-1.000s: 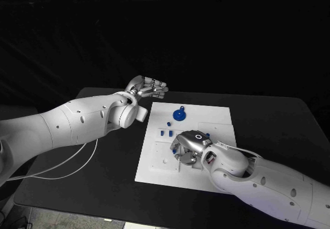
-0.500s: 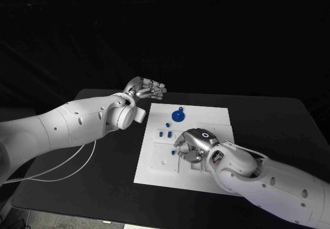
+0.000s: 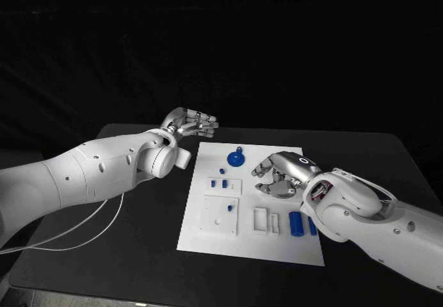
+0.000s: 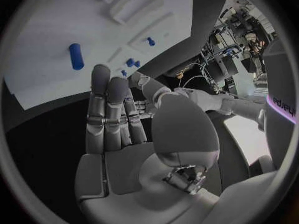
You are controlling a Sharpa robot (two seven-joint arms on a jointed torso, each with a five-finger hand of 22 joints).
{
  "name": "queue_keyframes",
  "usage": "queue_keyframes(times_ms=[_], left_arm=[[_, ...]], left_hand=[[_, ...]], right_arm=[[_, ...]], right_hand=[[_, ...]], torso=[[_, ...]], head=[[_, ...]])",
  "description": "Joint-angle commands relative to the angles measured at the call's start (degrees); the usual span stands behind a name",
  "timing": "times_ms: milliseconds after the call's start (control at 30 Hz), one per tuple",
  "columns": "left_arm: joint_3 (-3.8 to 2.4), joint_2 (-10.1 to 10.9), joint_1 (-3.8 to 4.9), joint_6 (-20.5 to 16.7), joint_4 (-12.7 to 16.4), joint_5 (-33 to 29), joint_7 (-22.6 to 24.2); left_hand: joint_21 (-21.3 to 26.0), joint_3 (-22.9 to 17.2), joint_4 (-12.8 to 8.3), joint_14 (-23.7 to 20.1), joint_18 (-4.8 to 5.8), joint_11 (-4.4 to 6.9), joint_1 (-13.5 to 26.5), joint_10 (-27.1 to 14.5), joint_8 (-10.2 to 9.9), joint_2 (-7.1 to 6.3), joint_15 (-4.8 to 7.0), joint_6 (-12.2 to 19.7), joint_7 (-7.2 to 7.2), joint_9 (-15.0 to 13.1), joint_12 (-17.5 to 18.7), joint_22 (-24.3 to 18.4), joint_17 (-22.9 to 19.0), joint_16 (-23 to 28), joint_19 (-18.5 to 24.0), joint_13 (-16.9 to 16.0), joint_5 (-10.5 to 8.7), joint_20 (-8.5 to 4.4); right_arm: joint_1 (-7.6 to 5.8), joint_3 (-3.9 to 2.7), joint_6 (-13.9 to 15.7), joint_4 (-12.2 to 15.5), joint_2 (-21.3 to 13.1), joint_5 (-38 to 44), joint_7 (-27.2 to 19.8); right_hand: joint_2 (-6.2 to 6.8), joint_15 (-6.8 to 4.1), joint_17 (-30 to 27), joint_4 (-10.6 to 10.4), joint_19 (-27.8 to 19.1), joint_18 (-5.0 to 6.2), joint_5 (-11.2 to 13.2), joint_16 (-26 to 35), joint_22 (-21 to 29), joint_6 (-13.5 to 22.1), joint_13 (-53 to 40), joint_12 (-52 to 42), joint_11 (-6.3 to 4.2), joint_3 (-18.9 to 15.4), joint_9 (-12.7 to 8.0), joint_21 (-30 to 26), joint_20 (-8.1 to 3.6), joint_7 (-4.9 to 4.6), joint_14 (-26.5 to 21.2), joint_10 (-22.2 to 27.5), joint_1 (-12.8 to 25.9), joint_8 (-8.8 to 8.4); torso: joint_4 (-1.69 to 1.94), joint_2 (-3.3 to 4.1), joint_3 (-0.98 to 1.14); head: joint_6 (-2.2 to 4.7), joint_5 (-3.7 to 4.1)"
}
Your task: Assemble the parts on the task board
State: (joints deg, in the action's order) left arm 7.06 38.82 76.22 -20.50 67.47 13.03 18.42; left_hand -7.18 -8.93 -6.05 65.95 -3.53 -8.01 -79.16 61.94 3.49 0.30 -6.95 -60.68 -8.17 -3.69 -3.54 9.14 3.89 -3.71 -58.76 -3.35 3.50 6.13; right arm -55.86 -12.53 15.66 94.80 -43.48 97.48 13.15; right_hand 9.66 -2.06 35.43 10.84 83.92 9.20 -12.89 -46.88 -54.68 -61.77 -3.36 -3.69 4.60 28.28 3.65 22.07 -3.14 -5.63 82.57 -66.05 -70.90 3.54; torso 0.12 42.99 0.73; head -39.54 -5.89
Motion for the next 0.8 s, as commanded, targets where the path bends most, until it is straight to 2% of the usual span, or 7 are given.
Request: queue_keyframes(times_ms=[33,133,167,267,467,633,800], left_arm=[[-0.06,0.1,0.07,1.0,0.22,-0.28,0.36],[-0.06,0.16,0.07,1.06,0.22,-0.28,0.3],[-0.06,0.17,0.07,1.08,0.23,-0.28,0.3],[-0.06,0.16,0.07,1.16,0.22,-0.28,0.32],[-0.06,0.1,0.07,1.08,0.15,-0.28,0.25],[-0.06,0.13,0.07,1.0,0.12,-0.28,0.19],[-0.06,0.15,0.07,0.95,0.1,-0.28,0.11]], left_hand=[[-0.24,0.38,0.06,0.45,-0.52,0.04,-0.3,0.0,0.08,0.36,0.1,0.01,0.29,0.0,0.15,-0.09,0.07,0.09,-0.08,-0.01,-0.38,-0.16],[-0.26,0.4,0.08,0.51,-0.48,0.08,-0.26,0.17,0.07,0.31,0.11,0.07,0.28,0.01,0.15,-0.12,0.06,0.12,-0.08,-0.01,-0.36,-0.18],[-0.25,0.37,0.1,0.46,-0.45,0.14,-0.24,0.38,0.08,0.33,0.11,0.09,0.29,0.0,0.17,-0.15,0.05,0.11,-0.04,0.0,-0.38,-0.18],[-0.25,0.35,0.11,0.42,-0.42,0.17,-0.22,0.46,0.09,0.32,0.11,0.07,0.29,0.0,0.15,-0.17,0.05,0.12,0.0,-0.01,-0.36,-0.18],[-0.17,0.3,0.11,0.17,-0.35,0.18,-0.21,0.57,0.08,0.29,0.03,0.09,0.3,0.0,0.16,-0.25,0.02,0.15,0.16,-0.01,-0.35,-0.14],[-0.13,0.2,0.11,0.05,-0.34,0.17,-0.23,0.56,0.09,0.3,0.0,0.07,0.29,0.0,0.16,-0.3,0.03,0.13,0.24,0.0,-0.33,-0.11],[-0.12,0.15,0.12,-0.06,-0.34,0.16,-0.22,0.53,0.08,0.27,-0.04,0.11,0.29,0.01,0.16,-0.35,0.03,0.14,0.27,0.0,-0.32,-0.09]], right_arm=[[-0.26,-0.5,-5.4,-0.09,-0.86,-2.2,-1.46],[-0.49,-0.94,-7.42,-1.11,-1.44,-1.39,-1.24],[-0.53,-1.01,-7.96,-1.47,-1.51,-1.16,-1.15],[-0.61,-1.15,-9.49,-2.39,-1.52,-0.27,-0.75],[-0.67,-1.21,-12.33,-4.28,-0.86,1.97,-0.1],[-0.69,-1.15,-13.54,-5.51,-0.16,3.03,0.17],[-0.69,-0.98,-13.63,-6.35,0.28,3.97,0.37]], right_hand=[[0.05,0.32,-0.11,0.04,2.31,0.3,-0.12,-0.23,0.26,0.42,-0.04,0.24,0.04,-1.03,-0.06,0.21,0.22,0.12,0.23,0.37,-0.45,0.02],[-0.23,0.84,-0.24,-0.46,2.42,0.5,4.67,-0.31,0.82,2.27,-0.05,0.11,0.73,-5.77,-0.08,0.18,0.63,0.51,0.35,3.55,-1.46,0.03],[-1.02,1.03,-0.32,-1.13,2.43,0.77,5.27,-0.4,1.2,2.52,-0.13,0.05,0.92,-8.95,-0.09,0.2,0.86,0.69,0.33,4.26,-2.91,0.01],[-1.06,1.45,-0.57,-3.56,2.43,1.18,6.79,-0.65,2.13,3.09,-0.01,0.18,1.46,-14.09,-0.09,0.44,1.33,0.83,0.26,6.7,-5.26,0.02],[0.69,1.76,-1.12,-9.57,2.37,1.46,7.65,-1.05,4.05,4.83,0.04,0.18,1.88,-16.99,-0.11,1.2,1.72,1.69,0.09,8.51,-8.48,0.0],[0.33,1.75,-1.18,-9.1,2.38,1.29,7.86,-1.11,4.43,4.34,0.04,0.24,1.69,-16.38,-0.1,1.39,1.71,1.63,0.1,7.65,-8.58,0.0],[-1.26,1.47,-1.21,-5.39,2.33,0.79,9.34,-1.21,4.89,3.34,0.07,0.24,1.19,-11.5,-0.11,1.9,1.42,1.19,0.1,5.09,-7.78,-0.01]], torso=[[-0.05,0.04,0.11],[0.05,0.03,0.06],[0.12,0.05,0.02],[0.23,0.12,-0.01],[0.34,0.09,-0.13],[0.39,0.15,-0.07],[0.33,0.14,-0.14]], head=[[0.23,0.35],[0.37,0.61],[0.4,0.66],[0.51,0.81],[0.53,0.88],[0.44,0.73],[0.38,0.83]])
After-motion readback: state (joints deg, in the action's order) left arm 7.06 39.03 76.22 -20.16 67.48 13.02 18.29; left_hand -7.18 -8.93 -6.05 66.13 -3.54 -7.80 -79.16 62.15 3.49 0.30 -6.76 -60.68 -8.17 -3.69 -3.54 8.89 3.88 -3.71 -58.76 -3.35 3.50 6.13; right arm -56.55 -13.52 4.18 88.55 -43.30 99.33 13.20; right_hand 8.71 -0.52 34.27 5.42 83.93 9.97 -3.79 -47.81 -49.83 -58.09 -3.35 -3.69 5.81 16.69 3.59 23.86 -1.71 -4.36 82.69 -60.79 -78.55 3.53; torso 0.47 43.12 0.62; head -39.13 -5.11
